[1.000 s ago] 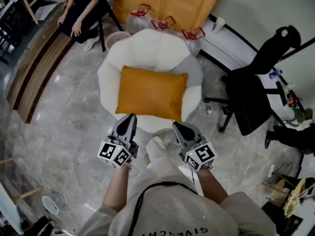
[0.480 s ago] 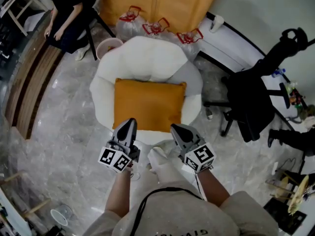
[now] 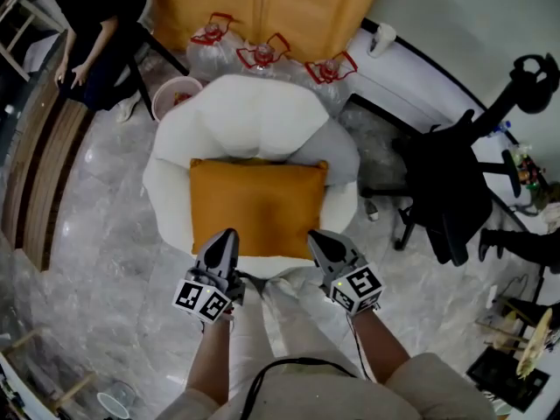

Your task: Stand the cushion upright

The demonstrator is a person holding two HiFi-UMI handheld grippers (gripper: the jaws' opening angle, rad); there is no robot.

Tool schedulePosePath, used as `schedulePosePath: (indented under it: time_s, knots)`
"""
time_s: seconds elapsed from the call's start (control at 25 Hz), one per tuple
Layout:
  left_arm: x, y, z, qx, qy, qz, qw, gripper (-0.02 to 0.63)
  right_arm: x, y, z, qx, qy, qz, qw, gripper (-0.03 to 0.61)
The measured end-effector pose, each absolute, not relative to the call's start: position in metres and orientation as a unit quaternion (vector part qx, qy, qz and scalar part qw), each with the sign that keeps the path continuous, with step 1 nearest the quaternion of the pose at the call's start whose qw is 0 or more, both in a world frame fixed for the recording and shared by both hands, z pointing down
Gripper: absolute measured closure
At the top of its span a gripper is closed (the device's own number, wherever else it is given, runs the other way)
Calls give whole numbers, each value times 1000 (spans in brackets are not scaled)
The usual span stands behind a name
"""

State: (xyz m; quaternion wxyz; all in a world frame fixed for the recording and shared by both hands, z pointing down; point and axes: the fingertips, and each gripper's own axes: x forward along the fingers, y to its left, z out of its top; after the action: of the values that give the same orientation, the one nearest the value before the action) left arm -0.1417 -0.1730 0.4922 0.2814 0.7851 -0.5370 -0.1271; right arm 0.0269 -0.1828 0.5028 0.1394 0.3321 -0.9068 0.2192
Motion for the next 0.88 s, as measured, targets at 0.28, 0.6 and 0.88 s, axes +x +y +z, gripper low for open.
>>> schedulePosePath:
  time_s: [0.28, 0.6, 0.88]
  knots:
    - [-161, -210, 535, 798, -515, -109, 293, 589, 32, -219, 551, 367, -888, 230, 151, 561]
    - [-200, -234, 600, 806, -498, -88, 308, 589, 40, -239, 617, 417, -856, 254, 170, 561]
    - [-232, -256, 643, 811, -493, -73, 307, 589, 56, -269, 658, 488, -807, 305, 132, 561]
